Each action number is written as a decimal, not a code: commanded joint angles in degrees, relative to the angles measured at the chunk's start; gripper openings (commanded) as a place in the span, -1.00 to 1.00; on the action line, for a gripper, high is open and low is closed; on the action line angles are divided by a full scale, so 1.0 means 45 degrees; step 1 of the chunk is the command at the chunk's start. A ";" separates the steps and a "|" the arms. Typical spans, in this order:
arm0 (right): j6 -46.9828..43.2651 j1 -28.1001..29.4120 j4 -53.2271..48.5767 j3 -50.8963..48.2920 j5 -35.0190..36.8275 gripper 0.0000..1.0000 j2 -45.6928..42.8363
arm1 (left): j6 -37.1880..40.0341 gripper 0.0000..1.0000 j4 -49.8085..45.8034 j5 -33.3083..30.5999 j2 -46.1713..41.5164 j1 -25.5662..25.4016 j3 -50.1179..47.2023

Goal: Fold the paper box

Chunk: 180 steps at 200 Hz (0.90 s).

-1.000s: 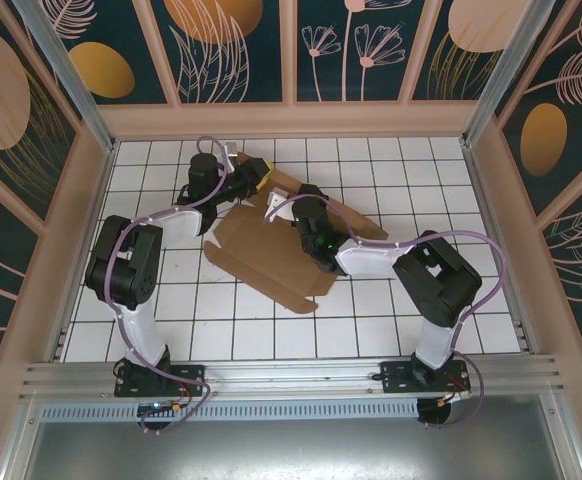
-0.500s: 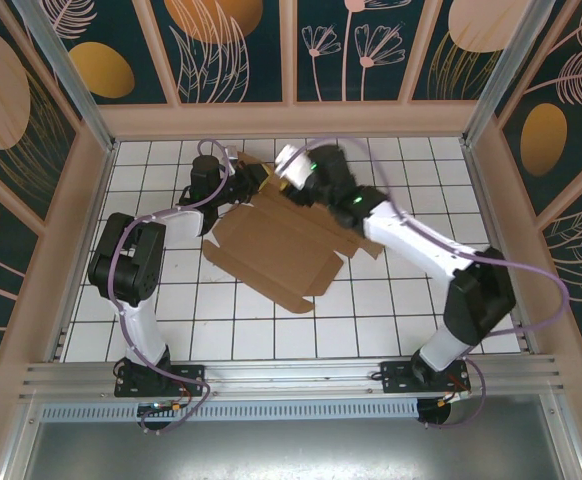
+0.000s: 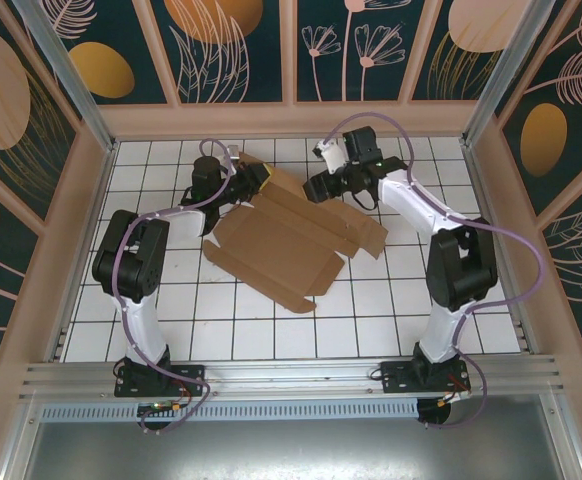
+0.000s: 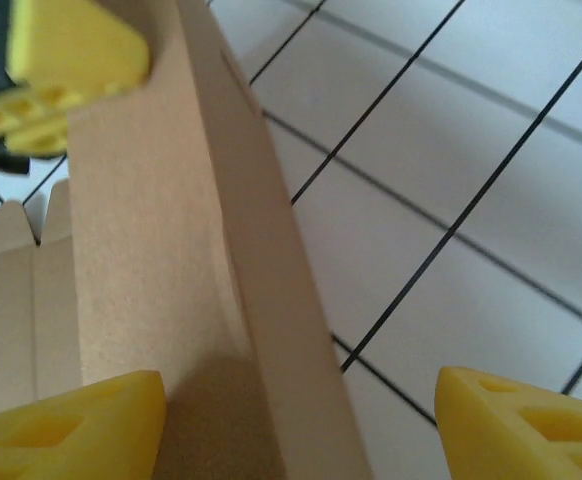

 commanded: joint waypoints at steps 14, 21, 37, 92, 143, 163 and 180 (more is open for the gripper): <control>-0.0060 0.0009 -0.0634 -0.0061 -0.0635 0.27 0.0322 | 0.0424 -0.63 0.0654 0.0857 0.0399 -0.0053 0.0120; -0.0107 -0.0008 -0.0656 -0.0123 -0.0672 0.22 0.0381 | 0.0384 -0.57 0.0818 0.1120 0.0415 -0.0055 0.0128; -0.0296 -0.0007 -0.0675 -0.0318 -0.0778 0.11 0.0375 | 0.0362 -0.47 0.1031 0.1684 0.0464 -0.0039 0.0230; -0.0515 -0.0048 -0.0561 -0.0645 -0.1036 -0.01 0.0369 | 0.1014 -0.54 0.0520 0.2827 0.0534 -0.0051 0.0513; -0.0426 -0.0077 -0.0530 -0.0582 -0.1062 -0.01 0.0441 | 0.0242 -0.83 0.1658 0.2799 0.0810 -0.0050 0.0540; 0.0212 -0.0087 0.0137 -0.0773 -0.0596 0.14 -0.0266 | 0.0283 -0.98 0.1438 0.1339 0.0226 -0.0046 0.0073; 0.1065 -0.0087 0.0996 -0.1081 0.0165 0.17 -0.1253 | 0.0453 -1.00 0.0736 -0.0071 -0.0494 -0.0096 -0.0368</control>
